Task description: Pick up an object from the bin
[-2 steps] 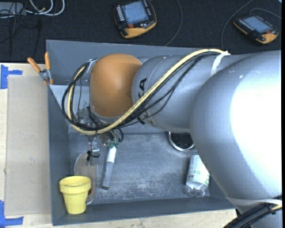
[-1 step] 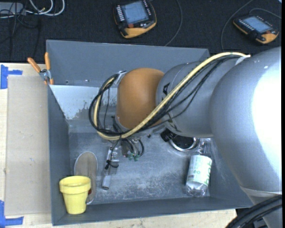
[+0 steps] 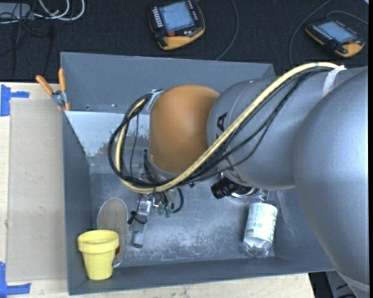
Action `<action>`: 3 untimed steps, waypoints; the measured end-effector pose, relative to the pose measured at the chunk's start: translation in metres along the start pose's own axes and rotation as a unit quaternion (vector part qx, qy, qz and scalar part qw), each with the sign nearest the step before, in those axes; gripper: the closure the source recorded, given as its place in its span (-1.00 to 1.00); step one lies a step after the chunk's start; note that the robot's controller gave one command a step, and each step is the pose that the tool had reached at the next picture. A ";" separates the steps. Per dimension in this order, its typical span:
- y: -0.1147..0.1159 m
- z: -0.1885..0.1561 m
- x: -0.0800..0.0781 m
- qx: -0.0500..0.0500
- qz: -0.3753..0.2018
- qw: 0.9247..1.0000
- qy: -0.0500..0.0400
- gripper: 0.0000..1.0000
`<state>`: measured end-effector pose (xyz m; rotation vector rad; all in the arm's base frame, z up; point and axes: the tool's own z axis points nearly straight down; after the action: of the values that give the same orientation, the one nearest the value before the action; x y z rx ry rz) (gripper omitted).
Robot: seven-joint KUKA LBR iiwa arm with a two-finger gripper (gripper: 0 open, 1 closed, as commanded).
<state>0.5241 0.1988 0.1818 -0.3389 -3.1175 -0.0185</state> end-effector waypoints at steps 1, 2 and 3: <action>-0.001 0.009 0.006 0.000 -0.133 0.991 0.001 -1.00; -0.008 0.045 0.031 0.002 -0.150 0.989 0.004 -1.00; 0.009 0.049 0.018 0.002 -0.233 0.973 0.005 -1.00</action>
Offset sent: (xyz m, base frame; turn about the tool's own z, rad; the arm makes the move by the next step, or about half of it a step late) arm -0.0062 -0.0002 -0.0081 -0.2674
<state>0.5078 0.2118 0.1331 0.3951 -3.1042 -0.0168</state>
